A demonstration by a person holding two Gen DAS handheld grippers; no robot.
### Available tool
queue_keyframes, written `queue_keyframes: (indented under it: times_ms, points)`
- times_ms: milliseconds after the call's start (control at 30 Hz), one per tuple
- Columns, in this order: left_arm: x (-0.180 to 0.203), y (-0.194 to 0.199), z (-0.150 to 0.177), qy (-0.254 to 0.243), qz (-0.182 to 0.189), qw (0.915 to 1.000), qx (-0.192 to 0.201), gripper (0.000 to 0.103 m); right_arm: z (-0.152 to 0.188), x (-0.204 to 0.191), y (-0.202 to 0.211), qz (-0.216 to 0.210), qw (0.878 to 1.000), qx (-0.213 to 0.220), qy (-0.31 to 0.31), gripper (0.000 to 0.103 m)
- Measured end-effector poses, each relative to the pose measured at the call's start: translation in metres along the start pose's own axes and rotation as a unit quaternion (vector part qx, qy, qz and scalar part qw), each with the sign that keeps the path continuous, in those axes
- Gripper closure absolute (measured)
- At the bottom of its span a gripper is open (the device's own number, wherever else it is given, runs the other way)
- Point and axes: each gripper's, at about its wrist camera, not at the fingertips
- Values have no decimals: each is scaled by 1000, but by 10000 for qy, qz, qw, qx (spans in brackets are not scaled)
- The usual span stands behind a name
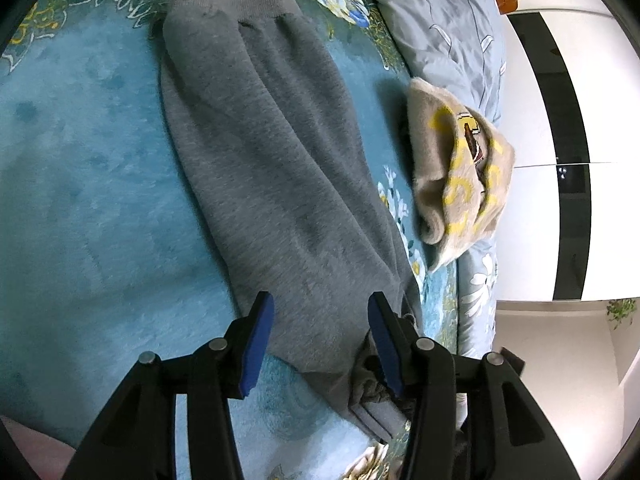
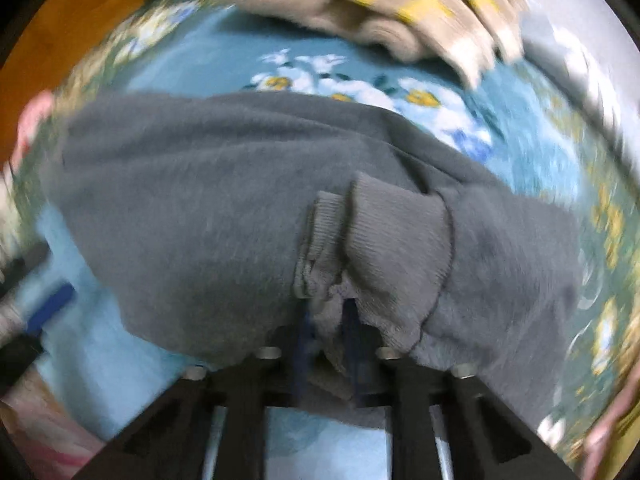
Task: Fold clothes
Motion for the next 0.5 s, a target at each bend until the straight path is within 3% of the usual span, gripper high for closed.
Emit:
queue_keyframes:
  times_ms: [167,300,400,500]
  points:
    - [-5,7,1,81,10,10000,-8,53,-2,52,30,-458,9929,235,-1076,91]
    - [-4,4,0,67,53,10000,-34,53,-13,95,70,-1026,9686,819,-2111,91]
    - [-4,4,-1,15,75,9999,-66,53,-33,97,106,-1176,9581,1510,-2130,91]
    - [-1,3,2,-65,47,9999,-96,53,-48,81,108,-1413,9537,1621,-2104,91]
Point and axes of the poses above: each gripper's, at about its wrist camera, not at the fingertips, and y roughly against the way its jaws point, x to its right, z to its underside, and after that the axes turned 13 degrees about x, right-handed
